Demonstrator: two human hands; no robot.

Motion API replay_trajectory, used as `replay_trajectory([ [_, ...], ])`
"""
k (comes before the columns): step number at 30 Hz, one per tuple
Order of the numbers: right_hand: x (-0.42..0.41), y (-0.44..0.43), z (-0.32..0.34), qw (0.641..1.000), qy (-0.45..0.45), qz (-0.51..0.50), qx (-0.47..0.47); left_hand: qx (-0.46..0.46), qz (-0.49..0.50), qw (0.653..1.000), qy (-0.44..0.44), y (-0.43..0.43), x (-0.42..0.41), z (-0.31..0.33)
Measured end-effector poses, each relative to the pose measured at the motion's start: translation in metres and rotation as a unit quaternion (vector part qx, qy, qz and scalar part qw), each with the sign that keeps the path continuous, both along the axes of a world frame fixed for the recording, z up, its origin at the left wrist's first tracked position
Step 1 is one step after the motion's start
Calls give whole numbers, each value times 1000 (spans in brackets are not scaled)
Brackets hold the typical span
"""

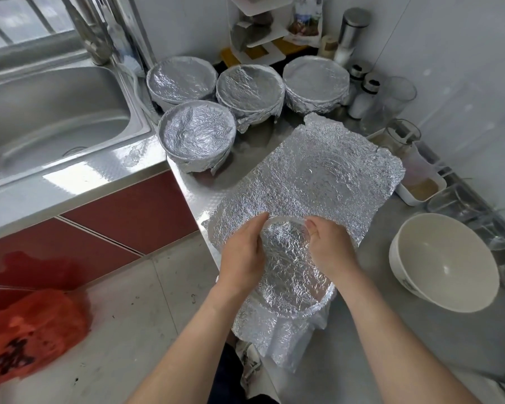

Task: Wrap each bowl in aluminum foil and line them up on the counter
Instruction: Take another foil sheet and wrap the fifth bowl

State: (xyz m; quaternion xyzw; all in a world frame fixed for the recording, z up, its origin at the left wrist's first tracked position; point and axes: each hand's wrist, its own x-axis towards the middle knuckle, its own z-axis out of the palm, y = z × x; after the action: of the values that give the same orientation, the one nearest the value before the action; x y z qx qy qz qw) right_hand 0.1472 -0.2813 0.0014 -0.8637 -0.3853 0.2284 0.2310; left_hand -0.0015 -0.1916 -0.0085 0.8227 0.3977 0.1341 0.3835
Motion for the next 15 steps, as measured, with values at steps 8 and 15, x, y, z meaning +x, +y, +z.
replay_trajectory([
  [8,0,-11,15,996,8,-67,59,-29,20,998,-55,0,-5,23],
  [15,-25,12,72,978,-6,-91,187,26,149,971,-184,13,-55,75],
])
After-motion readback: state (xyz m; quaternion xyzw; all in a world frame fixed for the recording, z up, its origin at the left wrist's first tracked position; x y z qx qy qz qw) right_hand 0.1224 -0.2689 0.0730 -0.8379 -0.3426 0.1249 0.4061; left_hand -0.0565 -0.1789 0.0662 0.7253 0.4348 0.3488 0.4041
